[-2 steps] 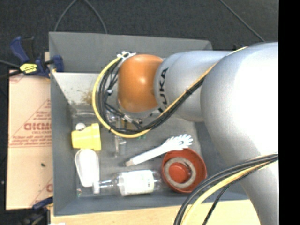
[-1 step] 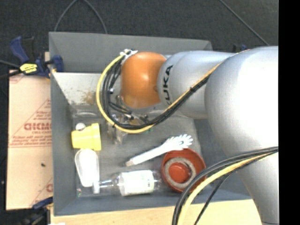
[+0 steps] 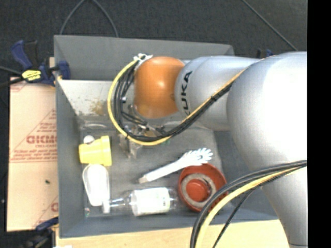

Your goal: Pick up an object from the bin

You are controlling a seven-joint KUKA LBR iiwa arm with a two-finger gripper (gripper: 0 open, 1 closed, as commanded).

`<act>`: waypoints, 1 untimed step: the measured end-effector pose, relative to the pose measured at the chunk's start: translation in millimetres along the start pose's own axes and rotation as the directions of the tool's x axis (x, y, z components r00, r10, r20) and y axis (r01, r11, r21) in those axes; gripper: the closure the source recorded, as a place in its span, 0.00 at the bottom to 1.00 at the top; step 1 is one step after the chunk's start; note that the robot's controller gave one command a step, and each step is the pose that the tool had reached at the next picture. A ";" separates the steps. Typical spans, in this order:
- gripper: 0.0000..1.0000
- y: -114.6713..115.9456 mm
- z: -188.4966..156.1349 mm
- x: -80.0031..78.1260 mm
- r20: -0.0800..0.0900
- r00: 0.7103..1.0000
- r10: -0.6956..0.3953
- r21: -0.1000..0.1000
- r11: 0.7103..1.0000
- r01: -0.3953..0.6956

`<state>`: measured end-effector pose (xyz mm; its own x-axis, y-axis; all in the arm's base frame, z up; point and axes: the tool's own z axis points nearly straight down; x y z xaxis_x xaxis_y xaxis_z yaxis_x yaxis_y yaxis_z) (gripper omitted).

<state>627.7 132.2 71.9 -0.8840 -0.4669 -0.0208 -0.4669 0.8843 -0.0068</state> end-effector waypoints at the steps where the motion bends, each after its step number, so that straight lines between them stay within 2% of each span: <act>1: 1.00 6.1 -10.9 5.8 -0.008 1.000 -0.008 -0.002 1.000 0.008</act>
Offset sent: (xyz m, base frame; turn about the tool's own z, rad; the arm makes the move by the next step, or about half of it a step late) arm 0.0005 -0.0339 0.0334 -0.1891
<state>619.5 134.8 82.7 -0.8804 -0.4741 -0.0123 -0.4741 0.8805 -0.0048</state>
